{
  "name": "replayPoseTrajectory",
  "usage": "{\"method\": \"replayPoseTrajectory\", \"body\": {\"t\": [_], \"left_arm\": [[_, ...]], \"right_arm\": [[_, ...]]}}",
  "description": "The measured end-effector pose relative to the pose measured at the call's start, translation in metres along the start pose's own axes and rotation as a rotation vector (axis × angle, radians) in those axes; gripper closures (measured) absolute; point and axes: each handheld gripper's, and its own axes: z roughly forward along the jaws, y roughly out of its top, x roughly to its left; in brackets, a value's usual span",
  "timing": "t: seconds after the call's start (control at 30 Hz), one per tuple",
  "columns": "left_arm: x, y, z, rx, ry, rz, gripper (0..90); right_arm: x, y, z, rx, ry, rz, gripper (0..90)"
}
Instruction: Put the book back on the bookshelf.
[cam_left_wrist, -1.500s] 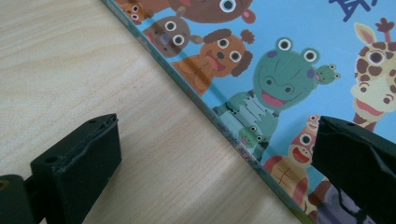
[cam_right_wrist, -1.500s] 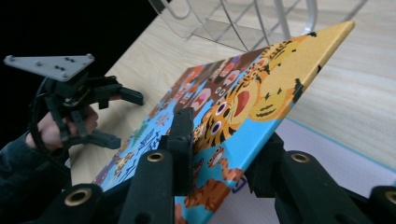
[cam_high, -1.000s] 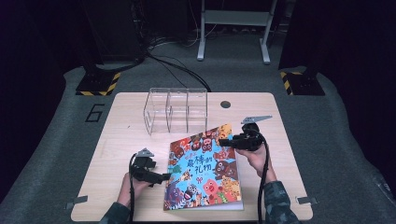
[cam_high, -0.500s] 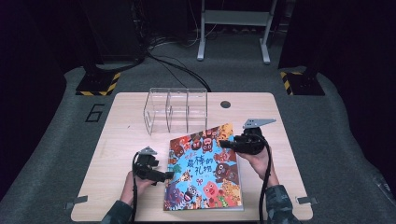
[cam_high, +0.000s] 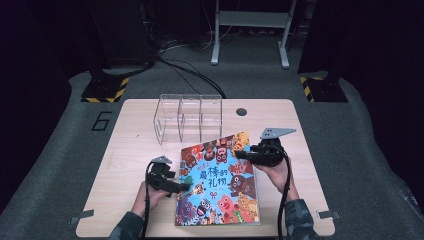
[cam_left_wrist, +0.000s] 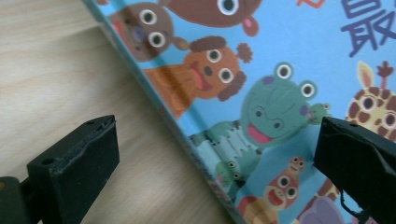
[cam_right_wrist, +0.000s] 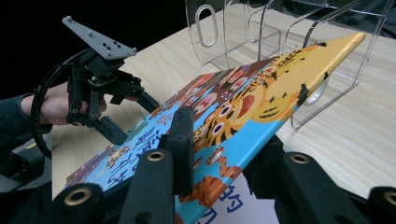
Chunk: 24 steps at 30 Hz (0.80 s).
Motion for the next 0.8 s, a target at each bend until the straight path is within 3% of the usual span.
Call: {"method": "replayPoseTrajectory", "body": {"t": [0.47, 0.8], "left_arm": [[-0.0079, 0.0031, 0.0043, 0.022, -0.074, 0.026, 0.0], [-0.0084, 0.0023, 0.0028, 0.015, -0.077, 0.032, 0.0]], "right_arm": [[0.0016, 0.0017, 0.0008, -0.006, 0.004, -0.016, 67.1], [0.0043, 0.0037, 0.0009, -0.014, 0.004, -0.034, 67.0]]}}
